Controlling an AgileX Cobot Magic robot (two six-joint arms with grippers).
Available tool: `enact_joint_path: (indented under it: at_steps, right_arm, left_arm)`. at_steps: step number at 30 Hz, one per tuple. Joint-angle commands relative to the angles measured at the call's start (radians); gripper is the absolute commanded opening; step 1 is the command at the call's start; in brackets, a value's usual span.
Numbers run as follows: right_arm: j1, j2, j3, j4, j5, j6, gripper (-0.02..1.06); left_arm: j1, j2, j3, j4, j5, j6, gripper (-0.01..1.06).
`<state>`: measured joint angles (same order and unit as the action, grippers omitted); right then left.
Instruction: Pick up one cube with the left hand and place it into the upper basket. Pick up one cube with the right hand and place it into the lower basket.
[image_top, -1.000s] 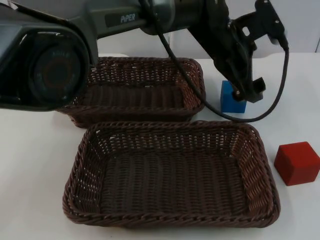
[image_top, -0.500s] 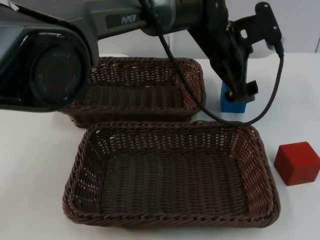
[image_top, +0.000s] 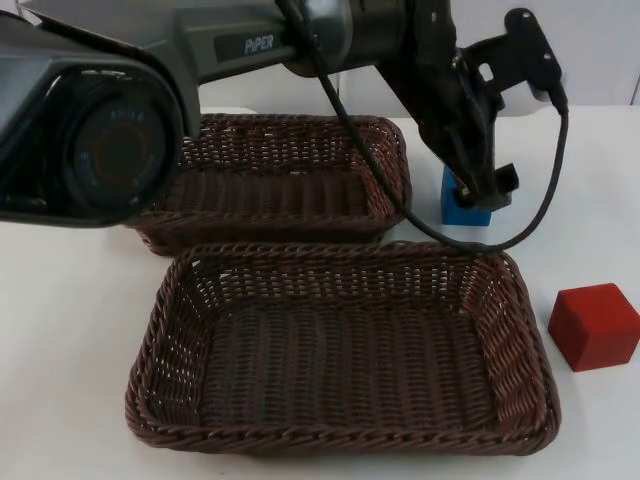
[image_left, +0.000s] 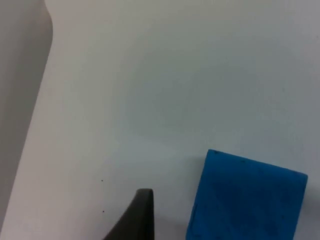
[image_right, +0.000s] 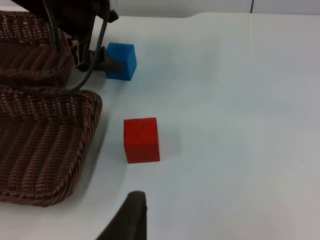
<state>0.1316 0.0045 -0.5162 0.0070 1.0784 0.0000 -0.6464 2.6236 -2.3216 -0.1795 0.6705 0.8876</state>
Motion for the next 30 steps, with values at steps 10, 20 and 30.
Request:
enact_joint_path:
  at_steps: [10,20,30]
  right_arm:
    - [-0.006,-0.004,0.001,0.002,0.0,-0.009,1.05]
    - [-0.006,-0.004,0.001,0.002,0.0,-0.012,1.05]
    - [-0.006,-0.004,0.001,0.002,0.0,-0.012,1.05]
  left_arm:
    - [-0.007,0.043,-0.006,-0.002,-0.051,-0.014,1.05]
    - [-0.007,0.078,-0.006,0.049,-0.114,-0.037,1.05]
    - [-0.003,0.078,-0.006,0.078,-0.1,-0.037,1.05]
